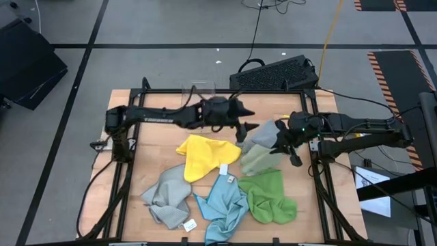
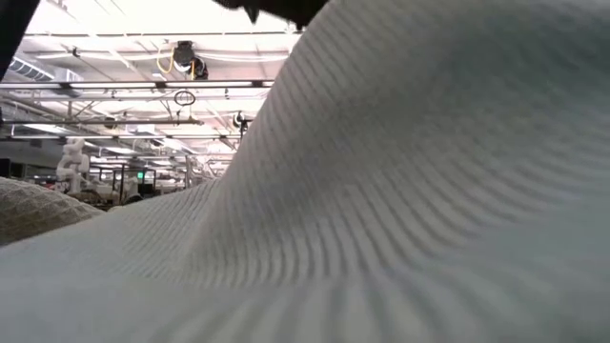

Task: Fold microfiber towels
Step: Fold the light green microfiber cloth

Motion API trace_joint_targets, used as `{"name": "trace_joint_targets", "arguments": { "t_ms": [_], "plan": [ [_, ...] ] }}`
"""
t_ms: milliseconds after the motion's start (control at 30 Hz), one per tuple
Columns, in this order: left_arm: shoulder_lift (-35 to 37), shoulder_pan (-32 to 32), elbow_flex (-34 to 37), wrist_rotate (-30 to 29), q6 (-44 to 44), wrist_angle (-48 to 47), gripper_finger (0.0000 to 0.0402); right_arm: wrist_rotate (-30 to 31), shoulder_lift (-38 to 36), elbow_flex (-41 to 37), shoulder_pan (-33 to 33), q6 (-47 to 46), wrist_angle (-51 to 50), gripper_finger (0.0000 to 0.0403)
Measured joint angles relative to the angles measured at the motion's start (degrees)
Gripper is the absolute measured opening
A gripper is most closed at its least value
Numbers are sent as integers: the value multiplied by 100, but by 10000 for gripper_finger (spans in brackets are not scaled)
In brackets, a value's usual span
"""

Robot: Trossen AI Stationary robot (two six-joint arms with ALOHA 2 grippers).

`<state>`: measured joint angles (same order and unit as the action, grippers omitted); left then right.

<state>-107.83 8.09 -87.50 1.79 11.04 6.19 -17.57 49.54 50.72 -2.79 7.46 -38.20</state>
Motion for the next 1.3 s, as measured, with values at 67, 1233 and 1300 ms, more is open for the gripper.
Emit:
{"name": "trace_joint_targets", "arguments": {
  "t_ms": [67,1233,1300],
  "plan": [
    [-191,197,4,348,14,38,250,336,-2,0,109,339,-278,6],
    [-1110,35,-2,3274,2070,899,42,3709,26,0,190,887,-694,6],
    [-902,65,-2,3256,2297,849,18,4112,11,2,171,698,-632,6]
  ]
}}
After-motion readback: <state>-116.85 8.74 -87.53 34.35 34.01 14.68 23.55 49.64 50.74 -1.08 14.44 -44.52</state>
